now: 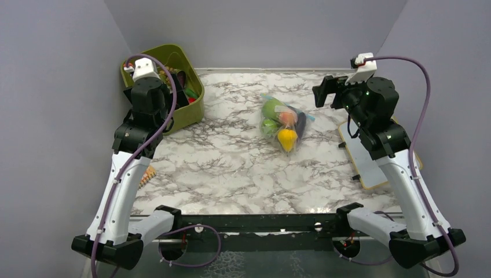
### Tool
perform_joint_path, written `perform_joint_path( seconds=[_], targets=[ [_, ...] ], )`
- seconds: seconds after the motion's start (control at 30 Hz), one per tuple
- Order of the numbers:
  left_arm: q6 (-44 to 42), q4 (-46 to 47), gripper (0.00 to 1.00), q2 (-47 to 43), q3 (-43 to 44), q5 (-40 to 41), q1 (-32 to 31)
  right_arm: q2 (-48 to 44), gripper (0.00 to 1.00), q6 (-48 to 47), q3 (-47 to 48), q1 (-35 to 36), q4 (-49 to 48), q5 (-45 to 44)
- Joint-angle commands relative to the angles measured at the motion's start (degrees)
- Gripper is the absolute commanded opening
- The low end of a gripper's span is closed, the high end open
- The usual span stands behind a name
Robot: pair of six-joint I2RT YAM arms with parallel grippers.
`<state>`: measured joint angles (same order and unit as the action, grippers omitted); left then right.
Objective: Open the zip-top bag and remove the fake food
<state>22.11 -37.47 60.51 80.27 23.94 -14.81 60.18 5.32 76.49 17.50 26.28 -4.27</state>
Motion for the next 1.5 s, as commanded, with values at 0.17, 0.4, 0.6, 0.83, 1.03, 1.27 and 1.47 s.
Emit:
perform_joint_path(
  seconds=[0.17,0.4,0.6,0.83,1.03,1.27,1.47],
  targets=[
    [-0.8,5.51,0.99,-3.84,-9.35,-5.31,3.42,-6.65,1.0,5.16,-16.3,-2.32,-7.42,8.05],
    [-0.76,7.11,0.99,-0.54,-12.4,-15.34,5.92,-9.06,1.0,9.31,-26.9,-3.93,-10.11,17.99],
    [-1.92,5.87,0.99,9.73,-5.67,-20.75,7.45,-8.36,1.0,12.23,-30.38,-4.84,-10.48,24.65],
    [-3.29,2.67,0.97,26.8,8.25,-28.43,8.55,-8.17,1.0,13.68,-31.56,-5.34,-9.27,28.63],
    [-2.75,0.19,0.95,44.05,22.89,-34.39,9.58,-5.98,1.0,14.73,-30.35,-5.49,-6.76,28.44],
    [-1.76,-0.34,0.94,57.83,30.66,-39.38,9.87,1.51,1.0,18.37,-25.38,-5.69,1.55,23.28],
    [-3.5,1.71,0.87,54.98,21.65,-43.17,8.31,4.02,1.0,17.7,-24.18,-5.73,3.31,22.8]
  ],
)
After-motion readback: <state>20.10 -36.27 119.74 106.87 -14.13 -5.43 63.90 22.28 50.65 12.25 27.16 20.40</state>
